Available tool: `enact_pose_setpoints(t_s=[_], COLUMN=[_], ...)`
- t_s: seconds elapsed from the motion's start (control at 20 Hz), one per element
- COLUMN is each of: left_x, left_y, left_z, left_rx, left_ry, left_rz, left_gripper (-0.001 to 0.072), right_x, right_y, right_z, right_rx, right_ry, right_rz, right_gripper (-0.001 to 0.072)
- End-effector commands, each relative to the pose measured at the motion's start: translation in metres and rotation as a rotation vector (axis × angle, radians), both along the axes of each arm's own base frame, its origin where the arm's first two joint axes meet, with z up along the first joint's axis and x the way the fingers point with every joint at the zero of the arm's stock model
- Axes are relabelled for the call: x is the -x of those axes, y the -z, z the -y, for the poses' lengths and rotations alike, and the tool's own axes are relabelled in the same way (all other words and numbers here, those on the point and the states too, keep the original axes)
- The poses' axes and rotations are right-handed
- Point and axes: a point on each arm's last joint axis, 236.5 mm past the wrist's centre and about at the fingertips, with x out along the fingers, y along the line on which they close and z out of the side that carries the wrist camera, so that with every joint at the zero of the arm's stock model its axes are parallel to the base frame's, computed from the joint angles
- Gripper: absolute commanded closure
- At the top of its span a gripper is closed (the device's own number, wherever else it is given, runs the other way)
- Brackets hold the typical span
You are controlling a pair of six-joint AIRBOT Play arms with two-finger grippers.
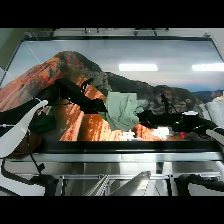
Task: Fold the shirts.
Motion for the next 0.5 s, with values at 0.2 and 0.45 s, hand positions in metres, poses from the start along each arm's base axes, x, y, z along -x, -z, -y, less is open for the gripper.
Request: enact_pose_setpoints(t_s=[0.2, 0.45], left_x=[-0.001, -0.041], left_y=[0.011, 0.019], left_z=[-0.065, -0.090], left_rx=[0.019, -0.002], left_ry=[-0.100, -0.242], left_rz=[-0.155, -0.056], left_gripper=[0.0043, 0.0045], right_x=[-0.013, -0.029], right_y=[-0.021, -0.025], right_z=[0.042, 0.079], right_rx=[-0.083, -0.100], right_ry=[0.065, 0.170], right_rz=[0.008, 0.020], right_gripper=[0.0185, 0.0185])
